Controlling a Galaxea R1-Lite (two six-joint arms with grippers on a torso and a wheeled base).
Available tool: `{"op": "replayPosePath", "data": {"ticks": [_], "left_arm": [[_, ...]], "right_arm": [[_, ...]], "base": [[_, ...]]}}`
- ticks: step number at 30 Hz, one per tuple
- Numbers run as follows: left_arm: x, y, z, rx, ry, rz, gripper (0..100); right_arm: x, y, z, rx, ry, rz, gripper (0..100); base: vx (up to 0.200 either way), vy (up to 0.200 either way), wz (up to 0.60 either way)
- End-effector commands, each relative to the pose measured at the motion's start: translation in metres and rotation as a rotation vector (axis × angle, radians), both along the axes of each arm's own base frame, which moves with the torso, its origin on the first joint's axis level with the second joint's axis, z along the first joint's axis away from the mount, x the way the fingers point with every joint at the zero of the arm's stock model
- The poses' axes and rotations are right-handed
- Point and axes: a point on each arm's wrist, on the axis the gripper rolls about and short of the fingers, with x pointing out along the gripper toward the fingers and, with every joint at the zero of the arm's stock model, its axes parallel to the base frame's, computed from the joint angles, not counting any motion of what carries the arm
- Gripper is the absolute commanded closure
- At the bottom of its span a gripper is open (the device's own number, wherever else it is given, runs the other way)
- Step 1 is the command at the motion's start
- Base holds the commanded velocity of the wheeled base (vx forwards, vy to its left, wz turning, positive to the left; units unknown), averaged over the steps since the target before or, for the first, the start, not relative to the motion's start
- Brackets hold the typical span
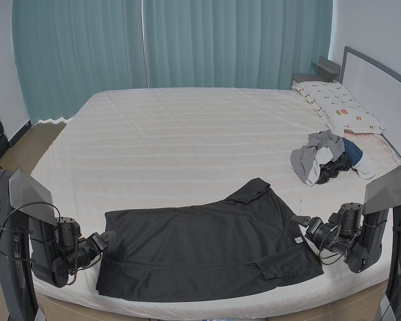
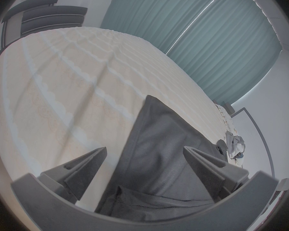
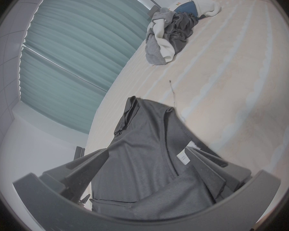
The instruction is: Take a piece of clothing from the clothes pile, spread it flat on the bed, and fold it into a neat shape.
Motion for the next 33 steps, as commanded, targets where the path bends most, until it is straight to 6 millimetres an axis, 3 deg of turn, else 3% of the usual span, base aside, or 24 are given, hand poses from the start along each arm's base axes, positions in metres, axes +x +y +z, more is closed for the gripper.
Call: {"op": "replayPosePath", "data": {"ticks": [1,12,23,27,31,33], "left_arm": [[-0.001,-0.001,0.002,0.000,-0.001,-0.003,0],[0.013,0.000,0.026,0.000,-0.122,0.034,0],[0.096,0.010,0.046,0.009,-0.220,0.068,0],[0.118,0.010,0.028,0.012,-0.167,0.065,0],[0.127,0.011,-0.003,0.055,-0.121,0.043,0],[0.127,0.011,-0.005,0.073,-0.113,0.030,0]], "right_arm": [[0.000,0.002,-0.004,0.000,0.007,0.006,0],[0.003,0.001,-0.018,0.005,0.040,0.002,0],[0.001,0.004,-0.021,-0.005,0.052,0.013,0],[0.000,0.004,-0.022,-0.007,0.054,0.014,0],[0.000,0.004,-0.022,-0.007,0.056,0.014,0],[0.000,0.004,-0.022,-0.008,0.054,0.015,0]], "base": [[0.000,0.000,0.00],[0.000,0.000,0.00],[0.000,0.000,0.00],[0.000,0.000,0.00],[0.000,0.000,0.00],[0.000,0.000,0.00]]}}
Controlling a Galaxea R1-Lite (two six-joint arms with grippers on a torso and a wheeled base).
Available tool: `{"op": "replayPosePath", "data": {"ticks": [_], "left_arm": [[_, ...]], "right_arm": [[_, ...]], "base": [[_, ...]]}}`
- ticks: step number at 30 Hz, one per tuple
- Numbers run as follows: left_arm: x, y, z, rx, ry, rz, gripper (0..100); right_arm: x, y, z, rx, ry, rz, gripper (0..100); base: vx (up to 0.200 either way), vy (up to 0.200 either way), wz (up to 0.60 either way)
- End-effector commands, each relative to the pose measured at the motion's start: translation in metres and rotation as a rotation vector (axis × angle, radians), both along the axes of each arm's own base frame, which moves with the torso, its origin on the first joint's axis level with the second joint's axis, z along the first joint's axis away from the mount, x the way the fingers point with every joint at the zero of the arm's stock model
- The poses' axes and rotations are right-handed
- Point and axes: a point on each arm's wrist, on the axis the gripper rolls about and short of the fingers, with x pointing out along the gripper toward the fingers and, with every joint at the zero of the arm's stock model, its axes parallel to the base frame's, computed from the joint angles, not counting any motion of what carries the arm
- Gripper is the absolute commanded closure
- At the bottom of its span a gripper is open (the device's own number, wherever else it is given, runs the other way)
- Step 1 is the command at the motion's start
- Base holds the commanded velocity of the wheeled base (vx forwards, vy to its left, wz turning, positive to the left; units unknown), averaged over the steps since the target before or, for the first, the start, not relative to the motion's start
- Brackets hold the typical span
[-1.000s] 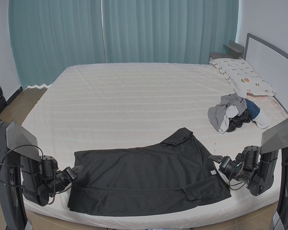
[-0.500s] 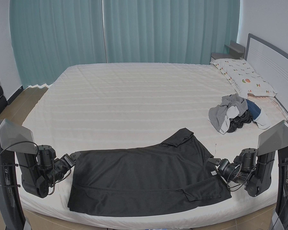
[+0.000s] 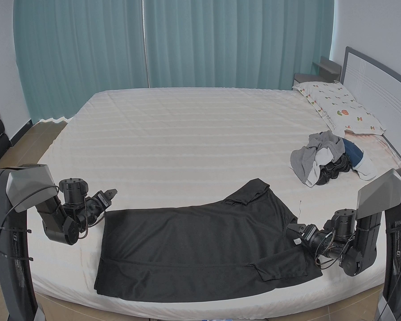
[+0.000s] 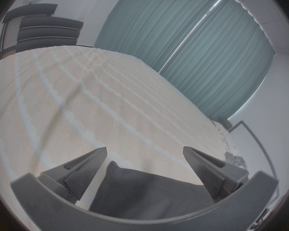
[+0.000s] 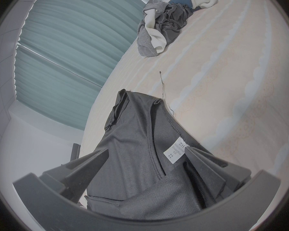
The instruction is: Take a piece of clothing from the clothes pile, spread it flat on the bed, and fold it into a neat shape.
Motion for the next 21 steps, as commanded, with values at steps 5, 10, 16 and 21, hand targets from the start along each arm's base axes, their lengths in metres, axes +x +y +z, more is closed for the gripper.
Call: {"op": "replayPosePath", "data": {"ticks": [5,10,16,21], "left_arm": [[0.0055,0.0000,-0.0387,0.039,0.088,-0.021,0],[0.0052,-0.0006,-0.0385,0.040,0.083,-0.023,0],[0.0052,-0.0055,-0.0391,0.040,0.084,-0.037,0],[0.0063,-0.0074,-0.0405,0.040,0.083,-0.045,100]], "right_arm": [[-0.0011,0.0019,-0.0008,-0.001,0.000,0.008,0],[-0.0012,0.0023,-0.0008,-0.002,-0.001,0.010,0],[-0.0012,0.0023,-0.0016,-0.006,-0.001,0.012,0],[0.0001,0.0020,-0.0018,-0.006,-0.004,0.011,0]], "base": [[0.000,0.000,0.00],[0.000,0.000,0.00],[0.000,0.000,0.00],[0.000,0.000,0.00]]}}
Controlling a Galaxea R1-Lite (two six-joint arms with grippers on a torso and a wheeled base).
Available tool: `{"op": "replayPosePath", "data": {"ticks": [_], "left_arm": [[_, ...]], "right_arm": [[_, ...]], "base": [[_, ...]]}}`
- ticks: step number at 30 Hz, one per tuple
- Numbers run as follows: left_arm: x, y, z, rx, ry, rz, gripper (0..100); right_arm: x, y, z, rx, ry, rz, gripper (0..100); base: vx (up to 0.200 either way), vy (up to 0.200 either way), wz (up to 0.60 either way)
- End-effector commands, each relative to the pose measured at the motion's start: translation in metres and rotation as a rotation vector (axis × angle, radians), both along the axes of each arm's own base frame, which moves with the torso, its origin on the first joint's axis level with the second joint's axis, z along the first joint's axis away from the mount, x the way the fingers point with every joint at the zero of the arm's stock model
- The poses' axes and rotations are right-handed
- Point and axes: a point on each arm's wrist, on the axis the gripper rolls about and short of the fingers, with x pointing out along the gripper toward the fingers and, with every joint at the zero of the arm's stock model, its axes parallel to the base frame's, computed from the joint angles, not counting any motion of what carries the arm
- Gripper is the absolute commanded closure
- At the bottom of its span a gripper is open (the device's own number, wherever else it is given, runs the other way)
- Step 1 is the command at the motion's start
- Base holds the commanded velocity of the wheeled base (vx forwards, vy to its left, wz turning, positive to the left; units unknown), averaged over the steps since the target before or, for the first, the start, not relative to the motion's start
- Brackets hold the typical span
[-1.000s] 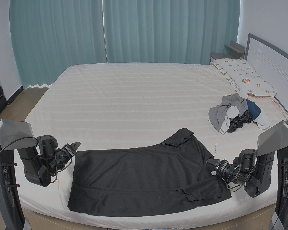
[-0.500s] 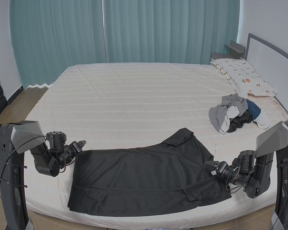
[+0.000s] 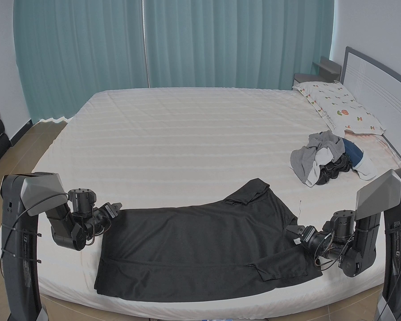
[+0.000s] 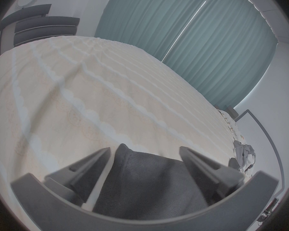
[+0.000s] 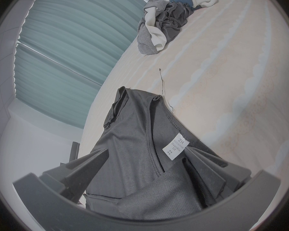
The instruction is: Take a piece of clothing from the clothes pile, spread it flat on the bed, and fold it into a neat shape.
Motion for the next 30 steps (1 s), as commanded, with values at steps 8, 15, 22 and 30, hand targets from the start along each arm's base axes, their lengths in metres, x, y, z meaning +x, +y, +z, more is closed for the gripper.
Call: {"op": "replayPosePath", "data": {"ticks": [8,15,22,30], "left_arm": [[0.001,0.000,0.002,-0.006,-0.011,0.007,100],[0.003,0.001,0.004,-0.069,-0.016,0.046,100],[0.000,0.002,0.004,-0.073,-0.009,0.049,100],[0.003,0.002,0.007,-0.095,-0.021,0.054,100]], "right_arm": [[0.011,0.004,0.009,-0.010,-0.077,0.017,0],[0.048,0.036,0.034,-0.013,-0.200,0.054,0],[0.083,0.039,0.043,-0.164,-0.225,0.075,0],[0.129,0.041,0.021,-0.347,-0.156,0.075,0]], "base": [[0.000,0.000,0.00],[0.000,0.000,0.00],[0.000,0.000,0.00],[0.000,0.000,0.00]]}}
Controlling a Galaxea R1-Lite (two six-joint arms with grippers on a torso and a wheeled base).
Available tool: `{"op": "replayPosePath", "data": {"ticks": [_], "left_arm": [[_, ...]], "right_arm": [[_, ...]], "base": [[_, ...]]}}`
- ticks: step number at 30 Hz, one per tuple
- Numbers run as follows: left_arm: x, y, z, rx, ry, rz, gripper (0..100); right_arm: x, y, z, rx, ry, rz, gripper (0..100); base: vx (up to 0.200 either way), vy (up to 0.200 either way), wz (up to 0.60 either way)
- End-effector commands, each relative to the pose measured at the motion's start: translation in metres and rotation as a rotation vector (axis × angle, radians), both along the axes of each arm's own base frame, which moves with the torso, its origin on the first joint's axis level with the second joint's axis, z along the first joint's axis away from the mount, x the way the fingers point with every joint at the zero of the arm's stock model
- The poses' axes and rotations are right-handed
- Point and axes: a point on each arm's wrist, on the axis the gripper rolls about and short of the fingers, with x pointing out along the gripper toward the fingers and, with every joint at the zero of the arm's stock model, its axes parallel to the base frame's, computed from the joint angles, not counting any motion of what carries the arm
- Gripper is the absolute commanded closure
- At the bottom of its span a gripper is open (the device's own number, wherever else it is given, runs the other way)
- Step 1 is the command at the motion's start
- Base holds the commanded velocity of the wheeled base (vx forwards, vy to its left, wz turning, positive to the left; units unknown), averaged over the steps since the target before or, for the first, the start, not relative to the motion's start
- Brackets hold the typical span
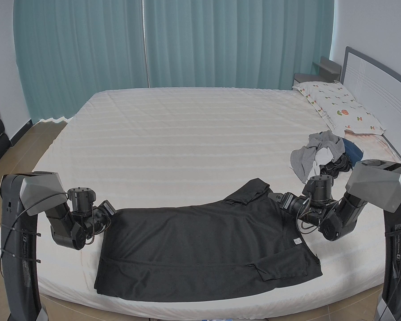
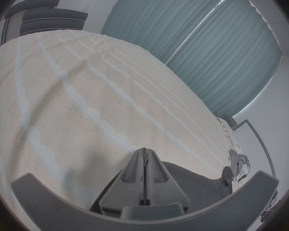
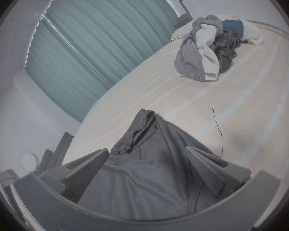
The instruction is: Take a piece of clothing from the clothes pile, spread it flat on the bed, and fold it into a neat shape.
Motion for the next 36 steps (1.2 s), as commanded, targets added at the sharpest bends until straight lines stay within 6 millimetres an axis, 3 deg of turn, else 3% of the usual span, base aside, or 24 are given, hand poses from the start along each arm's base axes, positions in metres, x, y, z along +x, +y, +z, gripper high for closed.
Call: {"op": "replayPosePath", "data": {"ticks": [1,5,17,28,29,36], "left_arm": [[0.002,0.001,0.004,-0.014,-0.014,0.005,100],[0.001,0.001,0.003,-0.015,-0.009,0.004,100],[-0.001,0.000,0.003,-0.014,-0.003,0.004,100],[-0.001,0.000,0.002,-0.014,-0.002,0.005,100],[-0.001,0.000,0.003,-0.014,-0.003,0.004,100],[-0.001,0.001,0.003,-0.014,-0.003,0.005,100]], "right_arm": [[0.035,-0.001,-0.018,-0.129,0.016,0.002,0],[0.046,0.001,-0.037,-0.157,0.021,0.016,0],[0.081,-0.006,-0.039,-0.181,-0.041,0.014,0],[0.087,0.003,-0.046,-0.184,-0.049,0.020,0],[0.087,0.003,-0.045,-0.182,-0.048,0.021,100],[0.082,-0.001,-0.040,-0.174,-0.038,0.012,100]], "base": [[0.000,0.000,0.00],[0.000,0.000,0.00],[0.000,0.000,0.00],[0.000,0.000,0.00],[0.000,0.000,0.00],[0.000,0.000,0.00]]}}
